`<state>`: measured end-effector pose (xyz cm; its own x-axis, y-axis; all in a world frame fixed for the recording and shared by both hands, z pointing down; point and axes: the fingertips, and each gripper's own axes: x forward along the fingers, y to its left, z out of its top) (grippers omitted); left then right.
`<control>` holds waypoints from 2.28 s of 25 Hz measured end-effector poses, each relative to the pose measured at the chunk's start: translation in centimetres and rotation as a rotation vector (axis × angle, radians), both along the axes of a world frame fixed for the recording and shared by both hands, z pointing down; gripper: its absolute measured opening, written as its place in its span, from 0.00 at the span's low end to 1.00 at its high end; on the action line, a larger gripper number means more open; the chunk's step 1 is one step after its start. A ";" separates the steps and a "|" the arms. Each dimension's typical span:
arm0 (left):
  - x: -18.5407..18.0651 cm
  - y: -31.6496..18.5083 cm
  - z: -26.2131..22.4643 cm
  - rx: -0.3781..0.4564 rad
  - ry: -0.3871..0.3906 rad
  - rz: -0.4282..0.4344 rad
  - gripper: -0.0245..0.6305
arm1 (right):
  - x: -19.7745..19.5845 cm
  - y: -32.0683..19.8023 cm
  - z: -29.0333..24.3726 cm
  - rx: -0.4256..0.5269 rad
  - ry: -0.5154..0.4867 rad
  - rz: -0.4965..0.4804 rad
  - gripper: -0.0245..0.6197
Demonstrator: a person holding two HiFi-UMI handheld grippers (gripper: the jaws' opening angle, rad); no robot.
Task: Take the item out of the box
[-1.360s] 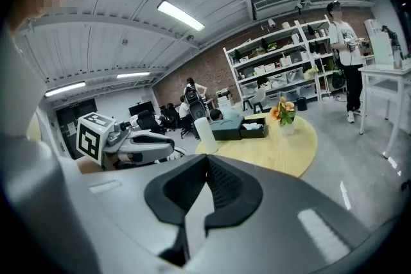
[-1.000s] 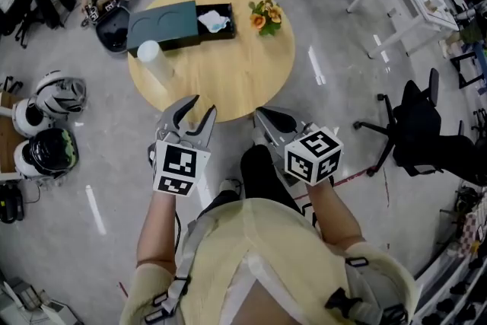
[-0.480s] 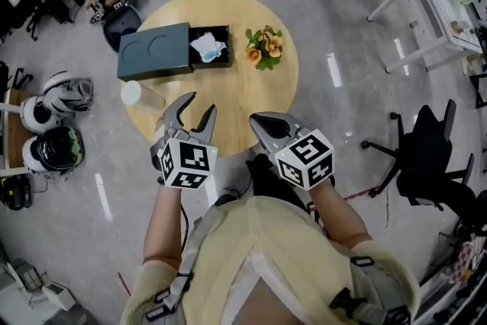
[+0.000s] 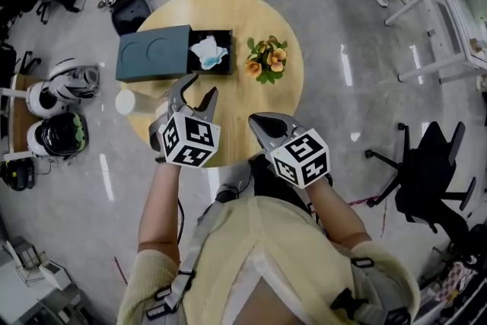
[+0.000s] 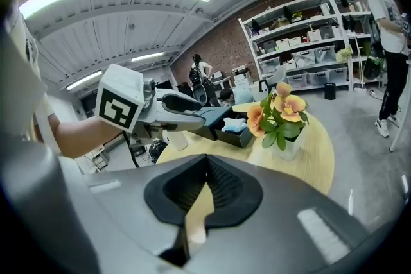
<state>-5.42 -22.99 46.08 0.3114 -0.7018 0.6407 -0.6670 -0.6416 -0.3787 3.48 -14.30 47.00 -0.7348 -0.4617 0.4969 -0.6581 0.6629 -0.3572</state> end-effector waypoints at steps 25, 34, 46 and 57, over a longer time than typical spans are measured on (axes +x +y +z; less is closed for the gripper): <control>0.9 -9.7 9.5 -0.361 -0.076 -0.049 0.35 | 2.0 -4.5 5.0 -0.109 -0.010 -0.141 0.04; 0.4 -9.9 11.6 -0.446 -0.109 -0.077 0.35 | 2.2 -5.2 5.7 -0.139 -0.033 -0.163 0.04; 0.2 -9.6 12.3 -0.479 -0.213 -0.058 0.11 | 2.5 -5.4 5.4 -0.127 -0.022 -0.135 0.04; 0.4 -9.4 9.4 -0.344 -0.151 -0.022 0.06 | 2.2 -4.7 4.0 -0.088 0.015 -0.060 0.04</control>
